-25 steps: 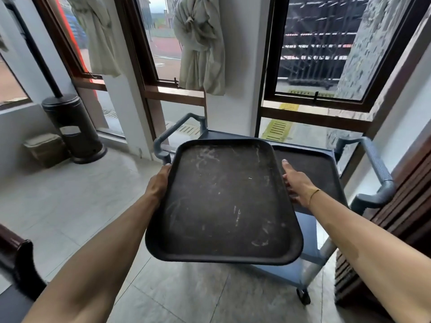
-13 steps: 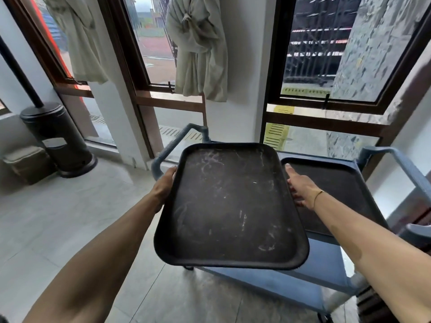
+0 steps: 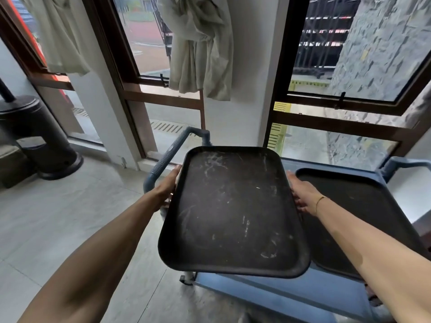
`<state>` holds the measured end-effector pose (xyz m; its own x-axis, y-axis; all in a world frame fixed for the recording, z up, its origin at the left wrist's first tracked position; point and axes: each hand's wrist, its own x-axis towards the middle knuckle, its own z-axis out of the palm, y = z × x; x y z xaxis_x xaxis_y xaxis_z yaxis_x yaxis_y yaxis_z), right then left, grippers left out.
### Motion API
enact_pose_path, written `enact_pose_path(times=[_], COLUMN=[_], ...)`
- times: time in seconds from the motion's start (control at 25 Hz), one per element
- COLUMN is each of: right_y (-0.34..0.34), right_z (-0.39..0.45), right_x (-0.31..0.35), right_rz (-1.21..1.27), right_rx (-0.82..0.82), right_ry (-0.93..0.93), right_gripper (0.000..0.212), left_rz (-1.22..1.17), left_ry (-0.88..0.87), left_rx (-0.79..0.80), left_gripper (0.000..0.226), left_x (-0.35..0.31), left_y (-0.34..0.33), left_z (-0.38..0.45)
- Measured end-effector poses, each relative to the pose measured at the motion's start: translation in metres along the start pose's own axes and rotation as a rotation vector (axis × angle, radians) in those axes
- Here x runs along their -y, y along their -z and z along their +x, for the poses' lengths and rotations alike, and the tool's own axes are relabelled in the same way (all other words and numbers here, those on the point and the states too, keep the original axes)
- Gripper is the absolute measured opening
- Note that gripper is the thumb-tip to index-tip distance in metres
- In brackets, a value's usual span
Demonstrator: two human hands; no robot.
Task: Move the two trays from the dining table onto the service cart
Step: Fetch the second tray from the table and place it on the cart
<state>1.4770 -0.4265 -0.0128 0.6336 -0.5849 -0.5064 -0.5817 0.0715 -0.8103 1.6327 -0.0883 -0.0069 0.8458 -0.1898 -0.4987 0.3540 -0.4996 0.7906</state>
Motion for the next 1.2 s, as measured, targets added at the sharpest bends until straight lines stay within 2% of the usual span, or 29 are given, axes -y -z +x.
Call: enact_pose_path(times=[0.32,0.56,0.96,1.2], right_y=[-0.001,-0.005,-0.045,-0.061], right_z=[0.068,0.095,0.109,0.113], right_x=[0.041,0.058,0.017,-0.004], right_rz=[0.021,0.038,0.05,0.09], right_rx=[0.119,0.039,-0.085,-0.092], right_ry=[-0.104,-0.12,-0.269,-0.309], right_gripper=[0.065,0.059,0.065,0.071], left_rz=[0.074,0.134,0.301,0.307], left_ry=[0.032,0.039,0.064,0.106], left_rx=[0.027,0.119,0.341,0.39], left_gripper=[0.092,0.089,0.1,0.099], left_x=[-0.049,-0.07,-0.051,-0.034], left_y=[-0.002,-0.017,-0.007,-0.005], left_z=[0.092,0.142,0.204,0.215])
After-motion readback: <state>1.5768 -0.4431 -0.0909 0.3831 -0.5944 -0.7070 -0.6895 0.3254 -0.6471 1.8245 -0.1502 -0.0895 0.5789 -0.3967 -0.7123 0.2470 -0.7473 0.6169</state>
